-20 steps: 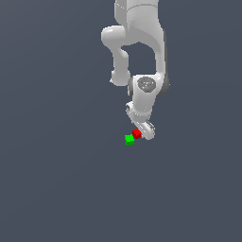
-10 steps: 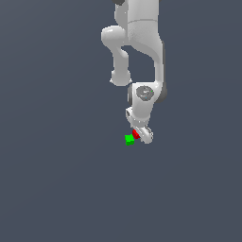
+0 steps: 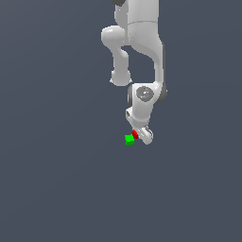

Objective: Stack the red cube on top of the green cube.

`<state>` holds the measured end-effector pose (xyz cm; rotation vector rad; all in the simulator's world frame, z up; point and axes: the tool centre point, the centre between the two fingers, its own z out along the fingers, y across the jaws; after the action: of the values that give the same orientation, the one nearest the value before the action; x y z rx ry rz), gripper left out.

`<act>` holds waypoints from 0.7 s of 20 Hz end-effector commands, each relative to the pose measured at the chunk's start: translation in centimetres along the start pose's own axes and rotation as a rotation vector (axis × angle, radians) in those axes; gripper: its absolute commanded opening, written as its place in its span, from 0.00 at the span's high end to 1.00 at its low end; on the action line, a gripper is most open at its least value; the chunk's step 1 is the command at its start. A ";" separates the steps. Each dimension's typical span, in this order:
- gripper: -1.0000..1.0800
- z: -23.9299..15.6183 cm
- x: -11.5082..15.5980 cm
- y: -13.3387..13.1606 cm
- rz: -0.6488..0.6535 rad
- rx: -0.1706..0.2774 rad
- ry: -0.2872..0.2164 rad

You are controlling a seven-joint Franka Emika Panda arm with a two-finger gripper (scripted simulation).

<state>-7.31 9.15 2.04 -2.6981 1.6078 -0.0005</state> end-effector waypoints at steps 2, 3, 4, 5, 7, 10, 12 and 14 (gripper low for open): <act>1.00 0.1 0.0 0.0 0.000 -0.001 0.000; 1.00 0.0 0.0 0.0 0.000 0.000 0.000; 1.00 0.0 0.0 0.0 0.000 0.000 0.000; 1.00 -0.1 0.0 0.0 0.000 0.000 0.000; 1.00 -0.4 0.0 0.0 0.000 0.000 0.000; 1.00 -1.3 0.0 0.0 0.000 0.000 0.000; 1.00 -2.2 -0.1 0.1 0.000 0.000 0.000; 1.00 -3.3 0.0 0.1 0.000 0.000 -0.001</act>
<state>-7.44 9.14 4.51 -2.6991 1.6082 0.0017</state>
